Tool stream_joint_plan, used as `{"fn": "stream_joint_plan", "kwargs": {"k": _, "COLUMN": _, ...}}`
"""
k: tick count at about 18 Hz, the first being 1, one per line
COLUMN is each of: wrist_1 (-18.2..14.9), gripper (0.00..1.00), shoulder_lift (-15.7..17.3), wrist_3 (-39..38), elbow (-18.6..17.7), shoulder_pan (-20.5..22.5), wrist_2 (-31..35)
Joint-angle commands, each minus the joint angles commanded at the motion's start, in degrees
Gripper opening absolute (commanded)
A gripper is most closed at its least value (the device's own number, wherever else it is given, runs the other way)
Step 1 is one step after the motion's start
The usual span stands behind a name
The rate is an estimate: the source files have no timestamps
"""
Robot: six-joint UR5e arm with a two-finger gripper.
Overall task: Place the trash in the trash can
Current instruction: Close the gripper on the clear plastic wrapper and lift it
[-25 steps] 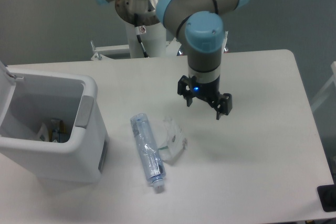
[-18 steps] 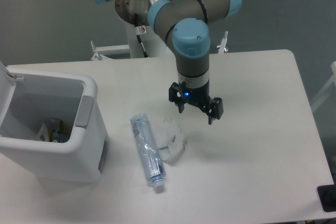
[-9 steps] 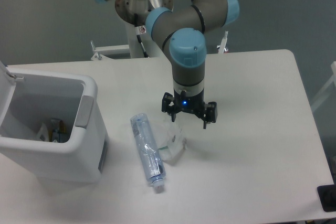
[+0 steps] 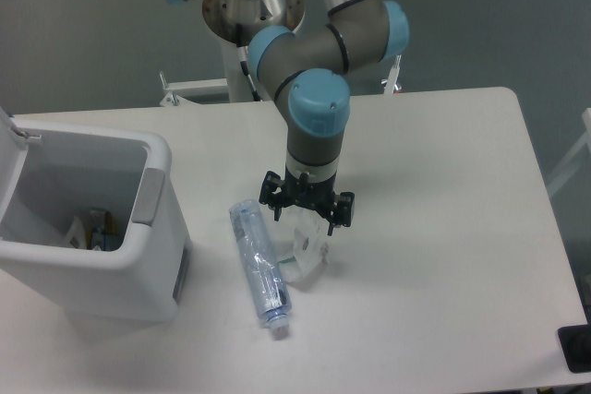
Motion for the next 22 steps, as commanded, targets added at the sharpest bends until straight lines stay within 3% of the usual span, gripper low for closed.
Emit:
{"fn": "stream_joint_plan", "kwargs": {"k": 1, "wrist_1": 0.1, "gripper": 1.00, "shoulder_lift": -0.4, "wrist_3": -0.1, "elbow": 0.1, "shoulder_pan": -0.1, "wrist_2": 0.0}}
{"fn": "stream_joint_plan", "kwargs": {"k": 2, "wrist_1": 0.0, "gripper": 0.89, "shoulder_lift": -0.9, "wrist_3": -0.2, "elbow": 0.1, "shoulder_pan": -0.1, "wrist_2": 0.0}}
{"fn": "stream_joint_plan", "kwargs": {"k": 5, "wrist_1": 0.0, "gripper": 0.19, "shoulder_lift": -1.1, "wrist_3": -0.2, "elbow": 0.1, "shoulder_pan": -0.1, "wrist_2": -0.1}}
{"fn": "stream_joint_plan", "kwargs": {"k": 6, "wrist_1": -0.1, "gripper": 0.04, "shoulder_lift": -1.1, "wrist_3": -0.2, "elbow": 0.2, "shoulder_pan": -0.1, "wrist_2": -0.1}}
{"fn": "stream_joint_plan", "kwargs": {"k": 11, "wrist_1": -0.5, "gripper": 0.00, "shoulder_lift": -0.9, "wrist_3": -0.3, "elbow": 1.4, "shoulder_pan": 0.2, "wrist_2": -0.5}}
{"fn": "stream_joint_plan", "kwargs": {"k": 14, "wrist_1": -0.6, "gripper": 0.00, "shoulder_lift": -0.4, "wrist_3": -1.9, "elbow": 4.7, "shoulder_pan": 0.6, "wrist_2": -0.9}}
{"fn": "stream_joint_plan", "kwargs": {"k": 22, "wrist_1": -0.6, "gripper": 0.00, "shoulder_lift": 1.0, "wrist_3": -8.7, "elbow": 10.9, "shoulder_pan": 3.1, "wrist_2": -9.7}}
